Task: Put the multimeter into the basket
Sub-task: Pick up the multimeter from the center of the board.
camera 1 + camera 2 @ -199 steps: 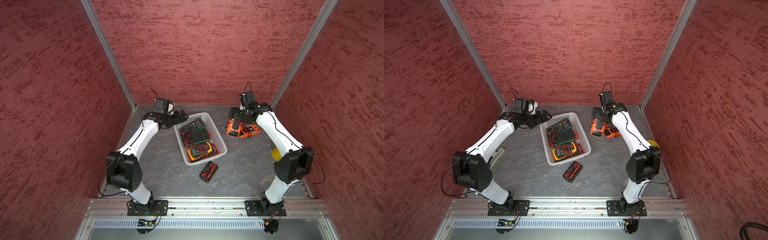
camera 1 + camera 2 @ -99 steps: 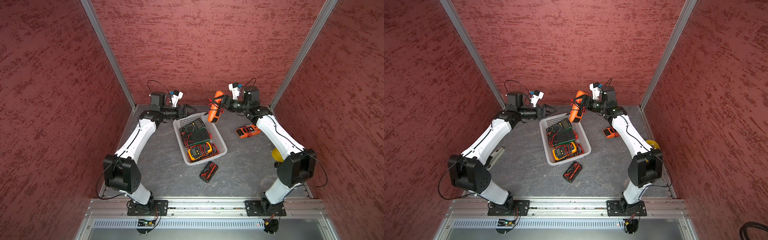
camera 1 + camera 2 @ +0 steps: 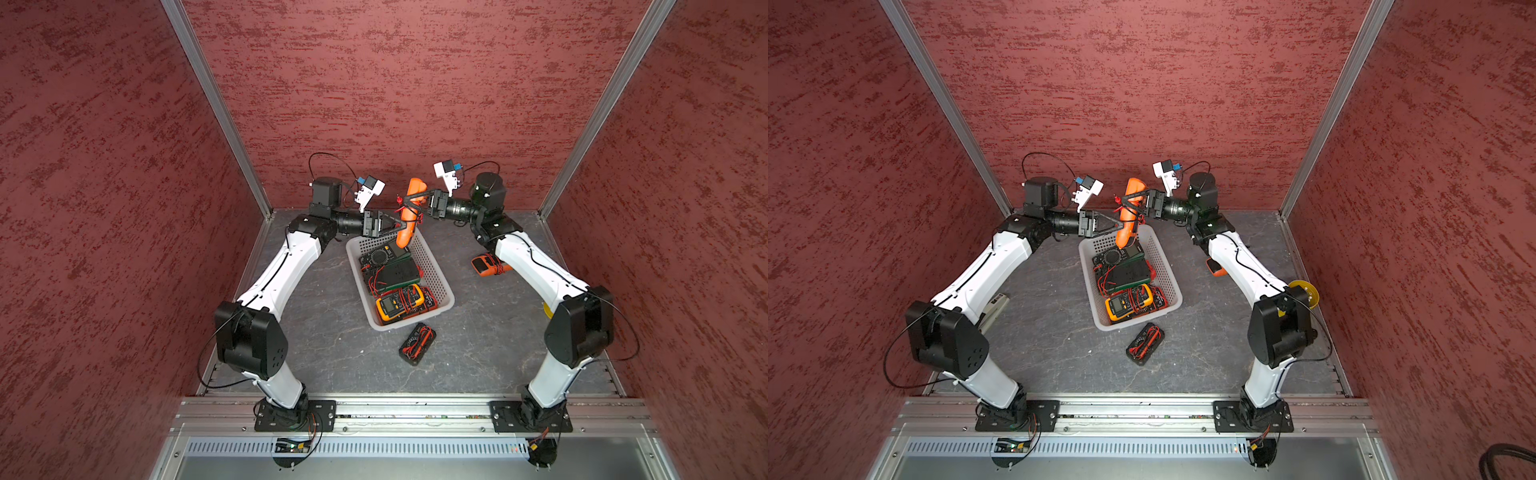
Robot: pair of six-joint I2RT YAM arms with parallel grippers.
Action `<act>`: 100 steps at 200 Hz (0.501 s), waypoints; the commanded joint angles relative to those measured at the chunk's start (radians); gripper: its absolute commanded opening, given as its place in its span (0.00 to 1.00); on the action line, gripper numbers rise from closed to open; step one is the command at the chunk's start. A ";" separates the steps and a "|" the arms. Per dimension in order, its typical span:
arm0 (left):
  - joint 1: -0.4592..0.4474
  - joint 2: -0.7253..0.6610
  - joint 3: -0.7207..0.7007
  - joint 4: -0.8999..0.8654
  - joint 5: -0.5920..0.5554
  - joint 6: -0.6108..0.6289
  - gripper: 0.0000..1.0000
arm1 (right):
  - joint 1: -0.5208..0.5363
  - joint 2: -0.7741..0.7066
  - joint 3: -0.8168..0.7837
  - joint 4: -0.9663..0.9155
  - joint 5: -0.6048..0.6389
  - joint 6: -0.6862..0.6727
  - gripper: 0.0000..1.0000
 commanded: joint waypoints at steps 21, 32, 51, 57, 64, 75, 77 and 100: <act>-0.024 0.036 0.035 0.019 0.057 0.015 1.00 | 0.026 0.001 0.055 0.170 -0.044 0.064 0.31; -0.026 0.040 0.033 0.021 0.062 0.015 1.00 | 0.032 0.008 0.058 0.194 -0.046 0.079 0.31; -0.028 0.044 0.032 0.017 0.071 0.012 1.00 | 0.039 0.016 0.063 0.239 -0.050 0.109 0.31; -0.028 0.045 0.032 0.018 0.073 0.011 1.00 | 0.039 0.019 0.065 0.249 -0.051 0.115 0.31; -0.028 0.045 0.031 0.021 0.074 0.009 1.00 | 0.041 0.021 0.066 0.256 -0.053 0.121 0.31; -0.028 0.043 0.027 0.038 0.082 -0.006 1.00 | 0.043 0.025 0.067 0.259 -0.053 0.124 0.31; -0.028 0.043 0.026 0.042 0.084 -0.010 1.00 | 0.043 0.025 0.068 0.259 -0.053 0.124 0.32; -0.027 0.043 0.027 0.089 0.095 -0.054 0.96 | 0.043 0.028 0.065 0.246 -0.053 0.117 0.33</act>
